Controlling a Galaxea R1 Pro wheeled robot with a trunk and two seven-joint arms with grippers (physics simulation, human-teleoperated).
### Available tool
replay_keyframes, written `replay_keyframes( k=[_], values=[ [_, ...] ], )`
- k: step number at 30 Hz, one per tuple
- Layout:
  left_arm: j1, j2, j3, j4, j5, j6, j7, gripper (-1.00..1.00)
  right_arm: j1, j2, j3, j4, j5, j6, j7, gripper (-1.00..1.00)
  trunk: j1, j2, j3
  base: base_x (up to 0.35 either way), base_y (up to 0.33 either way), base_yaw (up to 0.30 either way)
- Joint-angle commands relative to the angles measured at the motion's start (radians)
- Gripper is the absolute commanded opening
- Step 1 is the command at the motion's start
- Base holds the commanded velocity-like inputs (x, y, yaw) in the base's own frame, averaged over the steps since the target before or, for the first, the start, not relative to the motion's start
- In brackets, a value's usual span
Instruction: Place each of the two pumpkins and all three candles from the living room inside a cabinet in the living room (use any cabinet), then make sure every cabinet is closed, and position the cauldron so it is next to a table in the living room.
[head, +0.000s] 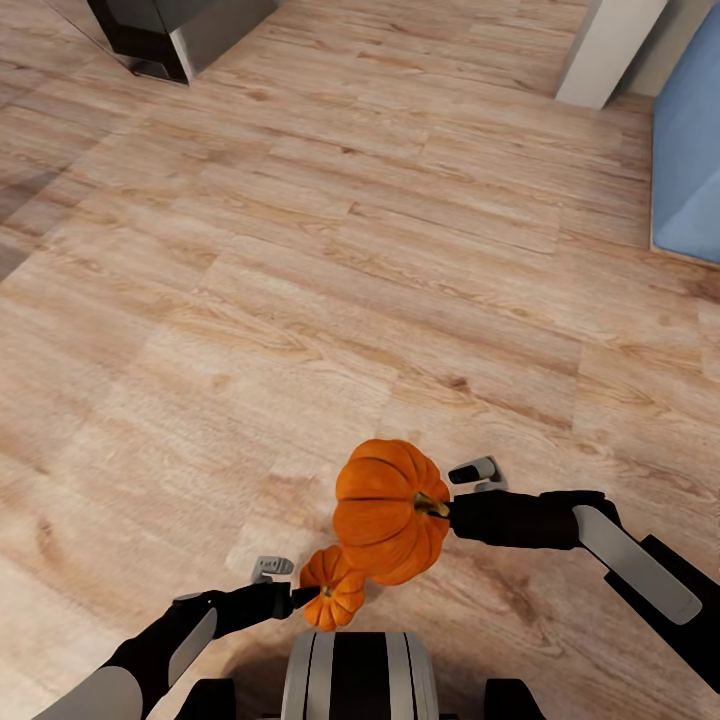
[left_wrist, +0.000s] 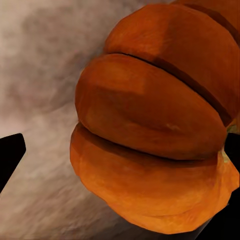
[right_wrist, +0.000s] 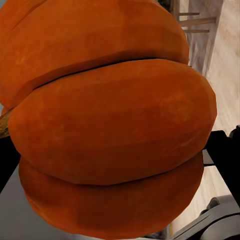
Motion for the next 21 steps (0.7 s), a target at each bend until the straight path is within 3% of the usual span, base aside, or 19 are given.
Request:
replay_keyframes(
  k=[1,21],
  values=[
    [0.000,0.002,-0.004,-0.001,0.011,0.010,0.000,1.00,-0.001,-0.001,0.002,0.000,-0.007,0.005,-0.002,-1.00,0.000,0.000,-0.001,0.008,-0.040,0.000],
    [0.000,0.001,-0.004,-0.001,0.010,0.009,0.001,1.00,-0.001,0.000,0.002,0.000,-0.004,0.005,-0.003,-1.00,0.000,0.000,-0.001,0.001,-0.048,0.000]
  ],
)
